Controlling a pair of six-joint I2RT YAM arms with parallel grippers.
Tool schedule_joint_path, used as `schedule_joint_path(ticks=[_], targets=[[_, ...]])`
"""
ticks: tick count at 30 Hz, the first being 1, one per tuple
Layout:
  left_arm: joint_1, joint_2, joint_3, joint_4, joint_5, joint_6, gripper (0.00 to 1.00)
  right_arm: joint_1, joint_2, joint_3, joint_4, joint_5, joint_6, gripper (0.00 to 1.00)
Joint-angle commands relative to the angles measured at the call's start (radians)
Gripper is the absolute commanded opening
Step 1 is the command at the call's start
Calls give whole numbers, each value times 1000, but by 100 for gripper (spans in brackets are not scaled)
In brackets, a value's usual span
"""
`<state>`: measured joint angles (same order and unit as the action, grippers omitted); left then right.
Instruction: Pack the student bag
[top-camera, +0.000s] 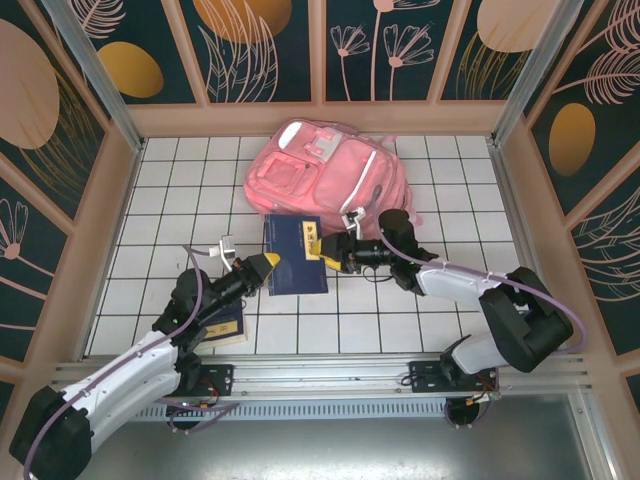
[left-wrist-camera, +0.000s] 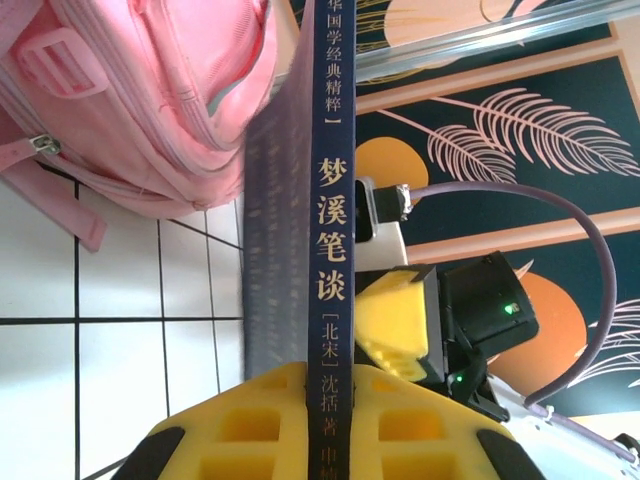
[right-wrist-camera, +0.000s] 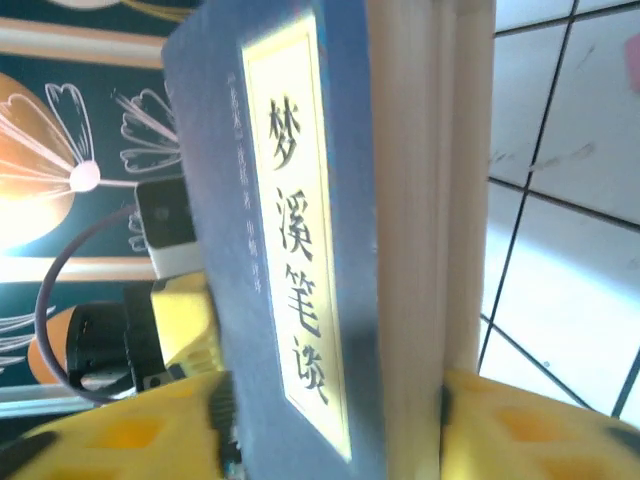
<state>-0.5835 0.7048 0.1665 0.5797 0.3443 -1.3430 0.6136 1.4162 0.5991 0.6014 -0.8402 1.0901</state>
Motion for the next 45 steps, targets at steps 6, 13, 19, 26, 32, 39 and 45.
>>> schedule_joint_path(ticks=[6,13,19,26,32,39,45], targets=[[1,-25,53,26,29,35,0,-4,3,-16,49,5,11,88],[-1,4,58,34,34,36,0,44,45,-7,286,-55,126,88],[0,4,44,16,20,37,0,40,-12,-8,287,-17,134,65],[-1,18,40,-8,17,51,0,27,-63,-21,244,12,123,37],[-1,56,66,-8,61,83,0,36,-65,-25,233,26,114,30],[-1,76,125,-69,83,132,0,58,-42,-19,192,47,82,36],[0,91,160,-164,66,175,25,30,-104,-13,61,125,24,0]])
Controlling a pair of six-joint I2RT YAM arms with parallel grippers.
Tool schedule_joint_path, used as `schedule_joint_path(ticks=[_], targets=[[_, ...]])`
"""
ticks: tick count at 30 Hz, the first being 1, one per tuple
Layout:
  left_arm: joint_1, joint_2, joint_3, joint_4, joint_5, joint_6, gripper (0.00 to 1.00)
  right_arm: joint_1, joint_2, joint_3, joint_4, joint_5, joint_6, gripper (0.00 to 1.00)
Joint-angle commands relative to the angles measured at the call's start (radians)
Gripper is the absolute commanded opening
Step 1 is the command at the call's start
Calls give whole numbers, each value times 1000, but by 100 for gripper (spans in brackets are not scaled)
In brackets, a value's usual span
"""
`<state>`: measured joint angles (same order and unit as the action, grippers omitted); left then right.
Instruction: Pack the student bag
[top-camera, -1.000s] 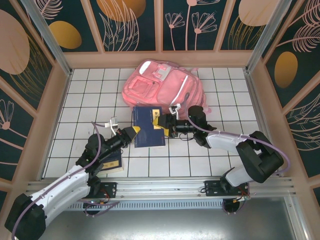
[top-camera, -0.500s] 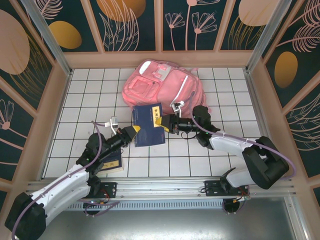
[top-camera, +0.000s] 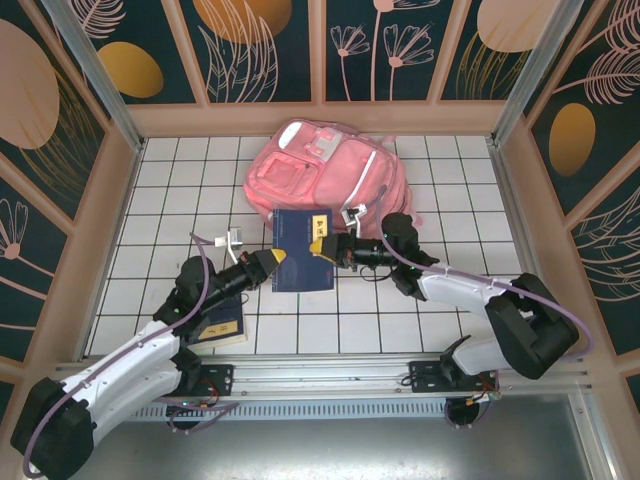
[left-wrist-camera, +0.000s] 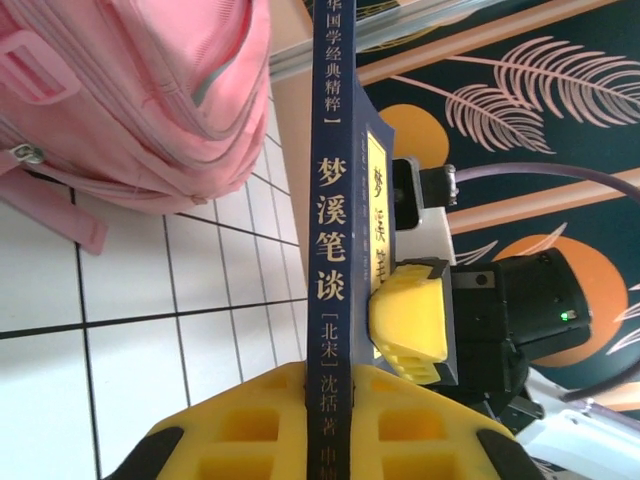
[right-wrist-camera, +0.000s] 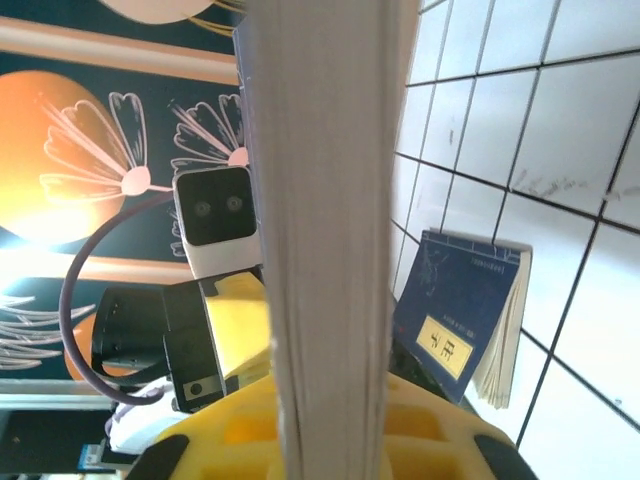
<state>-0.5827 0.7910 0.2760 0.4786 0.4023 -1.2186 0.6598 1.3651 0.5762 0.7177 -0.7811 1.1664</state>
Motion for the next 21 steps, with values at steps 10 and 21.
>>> schedule_joint_path(ticks=[10,21], targets=[[-8,323,567,-646,-234,519,66,-158,-353,279,-1071,857,-332,0],[-223,1158,1509,-1067,-751,812,72,-210,-509,360,-1335,1379,-243,0]])
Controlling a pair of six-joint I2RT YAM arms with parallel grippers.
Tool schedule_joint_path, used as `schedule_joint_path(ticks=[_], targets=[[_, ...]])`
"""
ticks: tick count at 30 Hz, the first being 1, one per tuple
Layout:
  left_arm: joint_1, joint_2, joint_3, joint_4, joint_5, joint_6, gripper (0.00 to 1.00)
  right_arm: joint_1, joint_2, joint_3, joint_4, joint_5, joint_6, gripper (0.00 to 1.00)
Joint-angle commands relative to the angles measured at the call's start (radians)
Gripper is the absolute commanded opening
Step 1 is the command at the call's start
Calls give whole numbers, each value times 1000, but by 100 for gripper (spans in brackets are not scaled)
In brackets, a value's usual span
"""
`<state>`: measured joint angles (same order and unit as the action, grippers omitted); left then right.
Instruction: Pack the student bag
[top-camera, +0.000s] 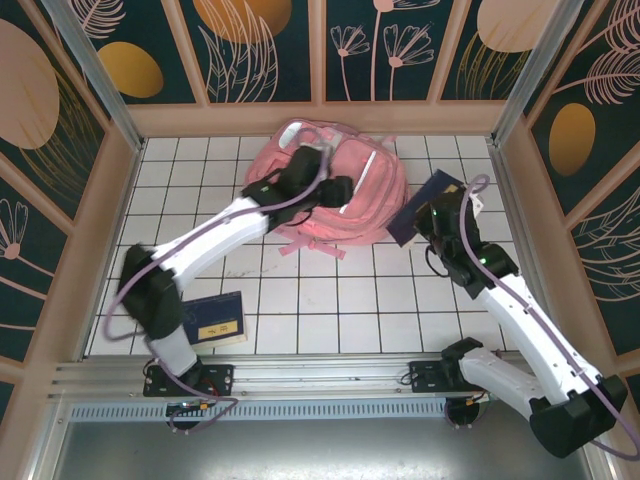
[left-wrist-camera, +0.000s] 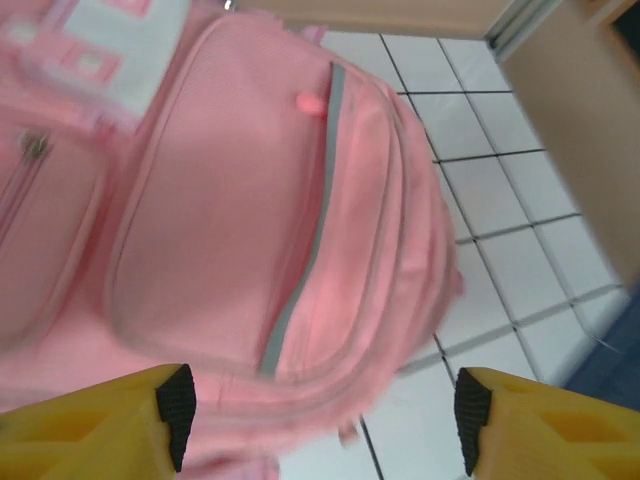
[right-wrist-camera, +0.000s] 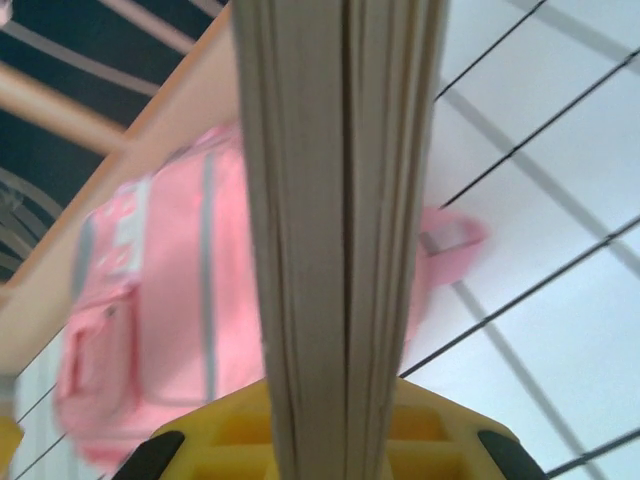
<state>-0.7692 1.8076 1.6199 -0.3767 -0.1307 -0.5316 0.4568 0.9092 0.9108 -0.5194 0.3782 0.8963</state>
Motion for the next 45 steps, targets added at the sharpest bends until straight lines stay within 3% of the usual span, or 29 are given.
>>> schedule_joint_path(ticks=[1,6,10,18,28,37,45], targets=[[-49,203,240,-232,-274,141,73,-10,-62,18,-105,229,37,0],[-66,507,643,-384,-342,151,74,-27,-80,-21,-122,228,53,0],[-77,656,845,-453,-381,157,73,-44,-107,-64,-87,199,21,0],[-95,705,816,-381,-440,210,74,-133,-99,-145,-9,36,-15,0],[-113,701,788,-329,-315,168,76,-176,-93,-196,45,-48,-27,0],[-114,572,703,-287,-318,173,78,-177,-94,-205,53,-69,-22,0],[-113,576,704,-288,-187,179,84,-176,-94,-220,64,-97,-11,0]])
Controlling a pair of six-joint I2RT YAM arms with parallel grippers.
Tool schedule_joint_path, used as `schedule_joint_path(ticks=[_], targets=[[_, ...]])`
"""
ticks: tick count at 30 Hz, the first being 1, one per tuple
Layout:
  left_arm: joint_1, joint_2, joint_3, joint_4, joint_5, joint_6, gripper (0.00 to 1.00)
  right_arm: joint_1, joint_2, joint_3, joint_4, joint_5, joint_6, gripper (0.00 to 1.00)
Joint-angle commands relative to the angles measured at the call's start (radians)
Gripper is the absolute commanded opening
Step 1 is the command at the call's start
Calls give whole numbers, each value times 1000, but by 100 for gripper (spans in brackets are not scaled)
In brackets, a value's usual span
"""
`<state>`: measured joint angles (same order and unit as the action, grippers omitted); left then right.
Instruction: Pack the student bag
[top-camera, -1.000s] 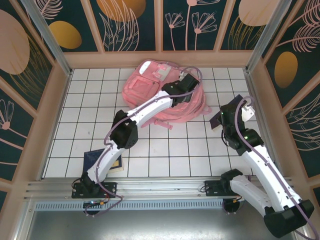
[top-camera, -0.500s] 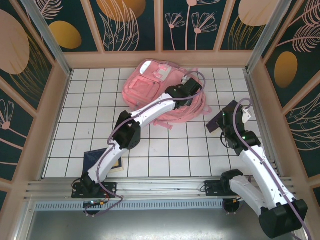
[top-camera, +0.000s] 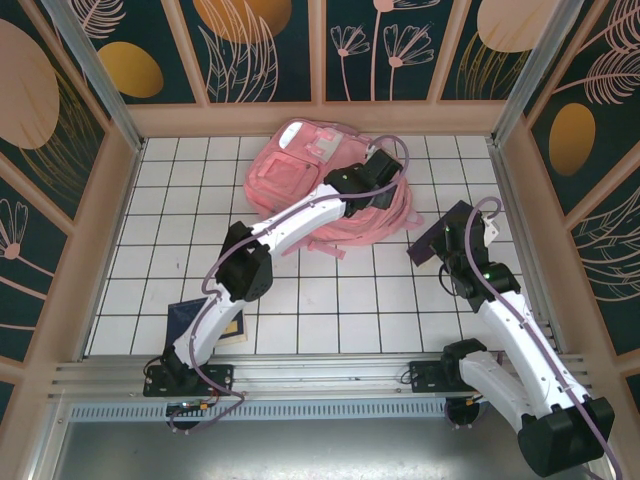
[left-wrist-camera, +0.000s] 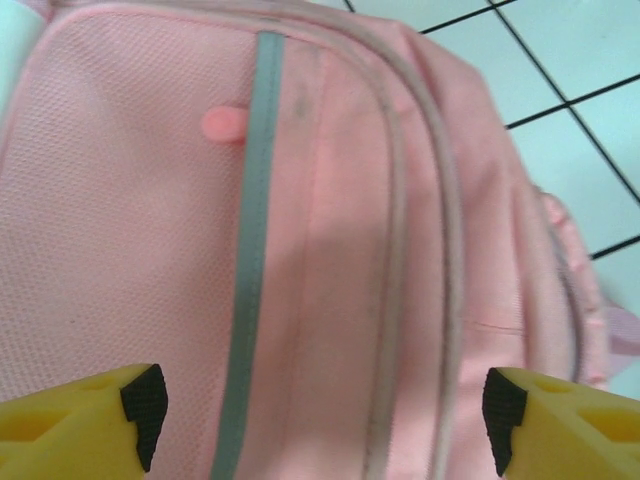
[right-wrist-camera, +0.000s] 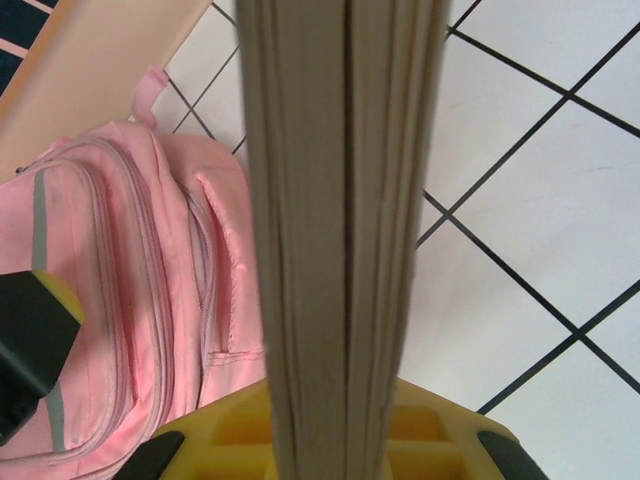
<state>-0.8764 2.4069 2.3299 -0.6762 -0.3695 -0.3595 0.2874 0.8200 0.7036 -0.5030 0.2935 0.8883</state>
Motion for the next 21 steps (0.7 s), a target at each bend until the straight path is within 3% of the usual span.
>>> schedule_joint_path(ticks=[1,14,18,21], targets=[[-7,-17,-5,10,48,14,85,-8,-4,-15,49,-18,-3,0],[-7,114,63,-34,-117,71,87,-10,6,-59,91,-87,17,0],[-6,136,71,-28,-144,87,84,-10,16,-64,108,-108,20,0],[-3,155,82,-27,-152,96,77,-10,21,-66,118,-125,23,0]])
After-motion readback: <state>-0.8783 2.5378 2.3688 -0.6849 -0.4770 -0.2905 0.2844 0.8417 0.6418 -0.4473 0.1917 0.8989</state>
